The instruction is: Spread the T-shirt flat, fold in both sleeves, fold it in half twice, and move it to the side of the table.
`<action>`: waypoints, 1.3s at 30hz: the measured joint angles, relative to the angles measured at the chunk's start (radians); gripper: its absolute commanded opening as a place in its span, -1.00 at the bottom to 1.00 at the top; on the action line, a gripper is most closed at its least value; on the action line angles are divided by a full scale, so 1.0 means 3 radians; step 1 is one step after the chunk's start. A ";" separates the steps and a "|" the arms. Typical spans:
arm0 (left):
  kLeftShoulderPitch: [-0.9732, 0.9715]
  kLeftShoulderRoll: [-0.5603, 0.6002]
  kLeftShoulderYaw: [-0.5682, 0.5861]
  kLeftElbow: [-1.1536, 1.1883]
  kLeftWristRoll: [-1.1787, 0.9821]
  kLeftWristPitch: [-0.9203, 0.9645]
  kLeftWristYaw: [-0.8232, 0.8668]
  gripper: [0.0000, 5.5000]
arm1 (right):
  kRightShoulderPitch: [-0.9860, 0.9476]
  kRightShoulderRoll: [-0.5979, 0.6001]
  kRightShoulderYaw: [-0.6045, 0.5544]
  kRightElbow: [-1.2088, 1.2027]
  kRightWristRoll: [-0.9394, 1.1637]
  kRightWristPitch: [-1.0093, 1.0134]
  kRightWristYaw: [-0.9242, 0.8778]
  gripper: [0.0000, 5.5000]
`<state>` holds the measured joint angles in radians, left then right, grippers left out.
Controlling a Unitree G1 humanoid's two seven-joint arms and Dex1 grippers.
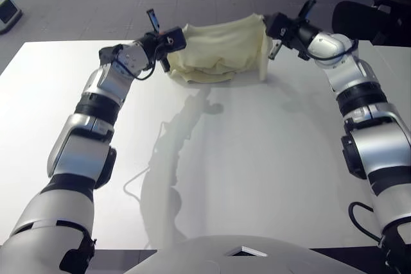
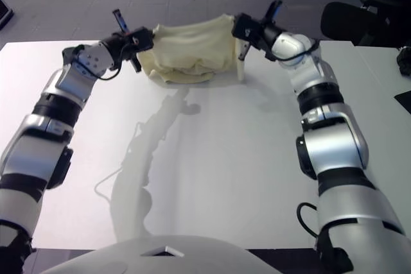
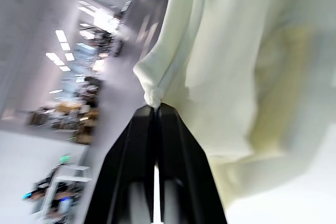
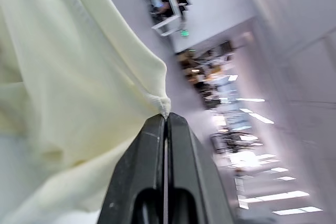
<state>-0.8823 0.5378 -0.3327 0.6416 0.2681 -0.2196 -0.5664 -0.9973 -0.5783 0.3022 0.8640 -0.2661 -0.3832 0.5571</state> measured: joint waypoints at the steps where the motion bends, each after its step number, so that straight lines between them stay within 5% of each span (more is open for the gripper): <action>1: 0.0119 0.0073 0.0033 -0.0253 -0.0135 0.0143 -0.0187 -0.99 | 0.0133 -0.0090 -0.0018 -0.0245 0.0147 0.0149 0.0261 -1.00; 10: 0.0306 0.0757 0.0499 -0.2192 -0.1542 0.1736 -0.1817 -0.99 | 0.0593 -0.0817 -0.0287 -0.2401 0.1685 0.2106 0.2350 -1.00; 15: -0.0215 0.0785 0.0810 -0.2140 -0.2182 0.2347 -0.2217 -0.99 | 0.0242 -0.0783 -0.0584 -0.2496 0.2232 0.2865 0.2528 -1.00; 19: -0.0799 0.0760 0.0792 -0.1283 -0.2058 0.2219 -0.2359 -0.99 | -0.0368 -0.0652 -0.0680 -0.1881 0.2238 0.2914 0.2523 -1.00; 27: -0.1931 0.0302 0.0491 0.0867 -0.1144 0.1090 -0.1819 -0.99 | -0.1407 -0.0141 -0.0627 0.0150 0.1526 0.1929 0.1874 -1.00; 33: -0.2465 -0.0118 0.0360 0.1981 -0.0484 0.0433 -0.0583 -0.99 | -0.1842 0.0210 -0.0492 0.1244 0.0759 0.1040 0.0438 -1.00; 39: -0.2718 -0.0220 0.0293 0.2267 -0.0019 0.0215 0.0596 -0.99 | -0.2142 0.0245 -0.0323 0.1507 0.0106 0.0671 -0.0908 -1.00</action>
<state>-1.6977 0.4719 -0.2446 1.3216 0.2625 -0.1551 -0.3876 -1.6398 -0.5048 0.2053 1.3162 -0.2342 -0.1820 0.2847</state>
